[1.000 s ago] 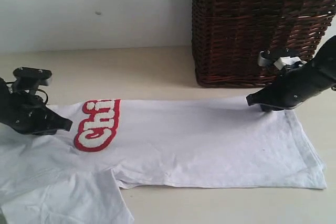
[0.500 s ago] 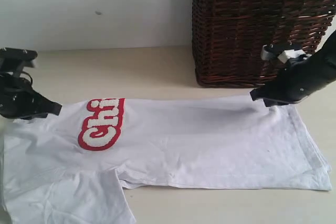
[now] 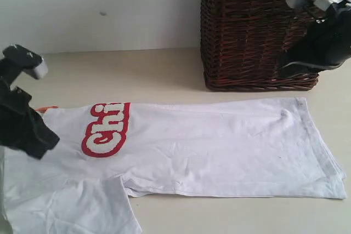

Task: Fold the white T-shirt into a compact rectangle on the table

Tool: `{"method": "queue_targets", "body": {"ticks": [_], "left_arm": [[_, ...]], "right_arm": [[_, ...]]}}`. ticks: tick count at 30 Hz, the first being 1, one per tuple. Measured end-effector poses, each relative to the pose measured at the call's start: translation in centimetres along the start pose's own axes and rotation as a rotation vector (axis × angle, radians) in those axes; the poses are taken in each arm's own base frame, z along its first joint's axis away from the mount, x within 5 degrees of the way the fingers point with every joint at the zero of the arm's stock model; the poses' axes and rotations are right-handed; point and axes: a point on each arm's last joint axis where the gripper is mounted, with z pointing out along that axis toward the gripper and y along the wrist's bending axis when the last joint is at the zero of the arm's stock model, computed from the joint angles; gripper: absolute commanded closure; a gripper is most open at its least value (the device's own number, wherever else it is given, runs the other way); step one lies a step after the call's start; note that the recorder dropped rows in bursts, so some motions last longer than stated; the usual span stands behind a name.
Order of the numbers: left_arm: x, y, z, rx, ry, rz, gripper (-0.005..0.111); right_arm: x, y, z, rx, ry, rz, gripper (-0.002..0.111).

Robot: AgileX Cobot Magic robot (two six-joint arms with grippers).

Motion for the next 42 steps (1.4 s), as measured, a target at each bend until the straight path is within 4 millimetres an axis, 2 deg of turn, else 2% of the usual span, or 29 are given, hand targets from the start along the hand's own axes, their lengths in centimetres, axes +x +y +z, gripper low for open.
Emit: {"method": "queue_targets", "body": {"ticks": [3,6,8,12,14,20,23,26,29,30,34,37,38,42], "left_arm": [[1.2,-3.9,0.5,0.092,0.066,0.102,0.076],[2.7,-7.7,0.7,0.165,0.140,0.197,0.052],[4.2,-10.0,1.0,0.194,0.198,0.235,0.042],[6.8,-13.2,2.1,0.212,0.289,0.295,0.041],[7.9,-14.0,3.0,0.178,0.309,0.332,0.041],[8.5,-13.6,6.0,0.017,0.326,0.369,0.041],[8.7,-13.3,7.4,-0.011,0.355,0.377,0.049],[8.8,-13.2,8.2,-0.016,0.379,0.374,0.072],[8.6,-13.2,8.5,-0.020,0.383,0.377,0.103],[8.5,-13.2,8.5,-0.022,0.384,0.386,0.106],[7.8,-13.3,8.4,-0.031,0.431,0.408,0.107],[7.1,-13.3,7.4,-0.025,0.584,0.449,0.107],[6.6,-13.4,7.0,-0.028,0.587,0.468,0.107],[1.9,-12.2,4.2,-0.148,0.441,0.594,0.107]], "right_arm": [[0.9,1.1,-1.4,-0.029,0.004,0.003,0.108],[2.0,1.8,-1.9,-0.051,0.002,0.007,0.108],[2.6,2.2,-2.0,-0.059,-0.011,0.009,0.108],[3.0,2.7,-2.2,-0.079,-0.034,0.007,0.108],[2.9,2.7,-2.3,-0.086,-0.045,0.008,0.108],[2.8,2.7,-2.3,-0.085,-0.058,0.007,0.108],[2.7,2.7,-2.3,-0.088,-0.070,0.004,0.108],[2.6,2.8,-2.3,-0.093,-0.082,0.000,0.108],[2.5,2.8,-2.3,-0.093,-0.086,-0.004,0.108],[2.5,2.8,-2.3,-0.093,-0.086,-0.004,0.108],[2.5,2.8,-2.3,-0.092,-0.088,-0.004,0.108],[2.5,2.8,-2.3,-0.091,-0.089,-0.004,0.108],[2.5,2.8,-2.3,-0.091,-0.089,-0.004,0.108],[2.4,2.7,-2.3,-0.085,-0.096,-0.004,0.108]]}}
